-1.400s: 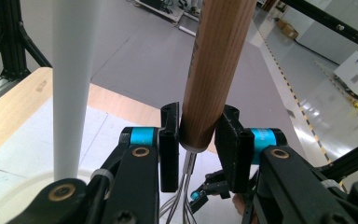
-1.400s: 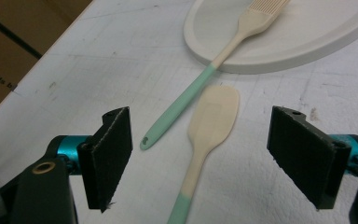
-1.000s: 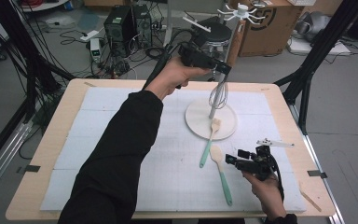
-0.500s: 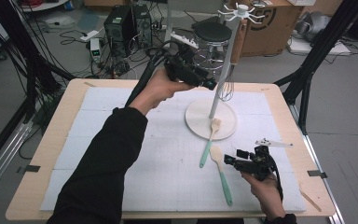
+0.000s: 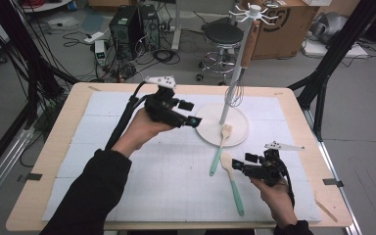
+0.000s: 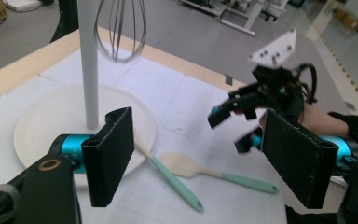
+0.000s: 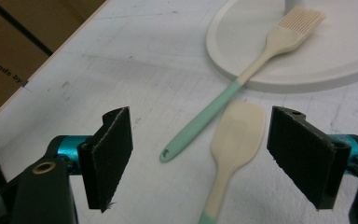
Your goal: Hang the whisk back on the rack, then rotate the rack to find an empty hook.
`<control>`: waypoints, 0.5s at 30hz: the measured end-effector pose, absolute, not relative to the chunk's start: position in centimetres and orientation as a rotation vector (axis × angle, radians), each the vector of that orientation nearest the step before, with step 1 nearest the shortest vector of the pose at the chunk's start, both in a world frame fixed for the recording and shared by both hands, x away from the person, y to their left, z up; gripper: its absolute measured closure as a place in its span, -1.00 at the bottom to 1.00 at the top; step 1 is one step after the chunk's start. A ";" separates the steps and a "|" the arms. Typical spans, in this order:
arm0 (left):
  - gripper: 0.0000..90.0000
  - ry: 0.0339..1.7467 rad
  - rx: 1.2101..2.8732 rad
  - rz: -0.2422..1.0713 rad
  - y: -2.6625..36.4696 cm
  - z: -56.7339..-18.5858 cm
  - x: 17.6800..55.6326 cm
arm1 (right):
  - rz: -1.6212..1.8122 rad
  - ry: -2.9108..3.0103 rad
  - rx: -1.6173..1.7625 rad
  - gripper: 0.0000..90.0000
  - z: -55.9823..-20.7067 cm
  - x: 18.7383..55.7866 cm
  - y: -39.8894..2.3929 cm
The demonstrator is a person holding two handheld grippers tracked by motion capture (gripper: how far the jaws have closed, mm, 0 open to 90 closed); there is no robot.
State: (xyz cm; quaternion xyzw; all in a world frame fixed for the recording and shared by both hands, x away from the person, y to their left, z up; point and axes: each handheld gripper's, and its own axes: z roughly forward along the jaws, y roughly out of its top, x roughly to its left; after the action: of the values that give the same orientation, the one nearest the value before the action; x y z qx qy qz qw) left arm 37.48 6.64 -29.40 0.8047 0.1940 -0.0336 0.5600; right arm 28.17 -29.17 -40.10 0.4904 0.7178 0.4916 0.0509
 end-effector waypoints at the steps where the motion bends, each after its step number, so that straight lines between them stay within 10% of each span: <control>1: -0.41 0.470 1.900 -0.068 7.2 -30.0 36.8 | 1.495 2.186 1.488 -0.53 -39.9 28.2 -29.1; 15: -0.46 0.643 1.779 -0.008 16.5 -38.6 27.5 | 1.534 2.137 1.430 -0.45 -34.9 29.5 -29.2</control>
State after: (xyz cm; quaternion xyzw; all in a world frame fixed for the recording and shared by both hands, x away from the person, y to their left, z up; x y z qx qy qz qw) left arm 27.50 16.55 -38.59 0.7627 0.2756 -0.0034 0.5851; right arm 29.51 -29.16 -34.85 0.4764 0.7117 0.5109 0.0738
